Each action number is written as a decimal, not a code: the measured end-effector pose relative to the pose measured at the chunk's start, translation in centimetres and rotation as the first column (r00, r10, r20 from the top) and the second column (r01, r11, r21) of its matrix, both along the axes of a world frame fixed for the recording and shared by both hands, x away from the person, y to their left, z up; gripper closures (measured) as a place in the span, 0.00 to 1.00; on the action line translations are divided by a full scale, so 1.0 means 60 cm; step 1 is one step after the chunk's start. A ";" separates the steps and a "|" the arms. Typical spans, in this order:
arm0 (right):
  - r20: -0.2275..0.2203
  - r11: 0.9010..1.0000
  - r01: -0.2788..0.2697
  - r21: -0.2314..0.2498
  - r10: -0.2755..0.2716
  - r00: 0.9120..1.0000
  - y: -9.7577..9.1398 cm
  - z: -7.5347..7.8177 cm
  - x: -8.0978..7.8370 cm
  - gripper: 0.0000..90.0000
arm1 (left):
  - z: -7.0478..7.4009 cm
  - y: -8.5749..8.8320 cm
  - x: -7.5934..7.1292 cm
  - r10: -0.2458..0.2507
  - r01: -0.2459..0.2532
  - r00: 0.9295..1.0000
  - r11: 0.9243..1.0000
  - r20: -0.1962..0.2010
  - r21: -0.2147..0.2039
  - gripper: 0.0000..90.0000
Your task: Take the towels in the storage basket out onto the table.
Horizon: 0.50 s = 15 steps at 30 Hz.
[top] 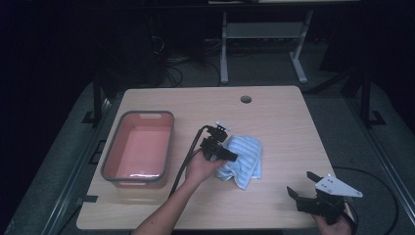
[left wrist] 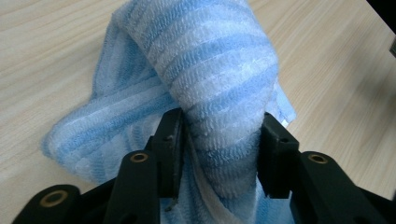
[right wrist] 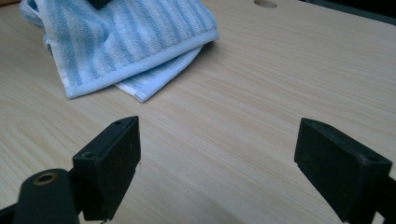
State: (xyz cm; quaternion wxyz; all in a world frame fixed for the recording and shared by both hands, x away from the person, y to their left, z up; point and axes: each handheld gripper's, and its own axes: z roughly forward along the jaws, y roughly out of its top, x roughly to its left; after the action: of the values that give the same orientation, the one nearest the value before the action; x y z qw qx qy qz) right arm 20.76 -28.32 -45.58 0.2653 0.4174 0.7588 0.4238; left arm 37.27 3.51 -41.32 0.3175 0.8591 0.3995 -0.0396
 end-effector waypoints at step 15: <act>-0.008 1.000 -0.002 0.000 0.002 1.000 0.002 -0.003 0.001 0.16 | 0.001 0.005 -0.006 -0.005 0.005 1.000 1.000 0.009 -0.030 0.49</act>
State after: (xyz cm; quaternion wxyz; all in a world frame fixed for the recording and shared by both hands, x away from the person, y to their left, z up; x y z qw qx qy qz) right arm 20.84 -28.22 -45.79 0.2617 0.4181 0.7605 0.4223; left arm 36.92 3.82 -41.27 0.3320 0.8554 0.3953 -0.0427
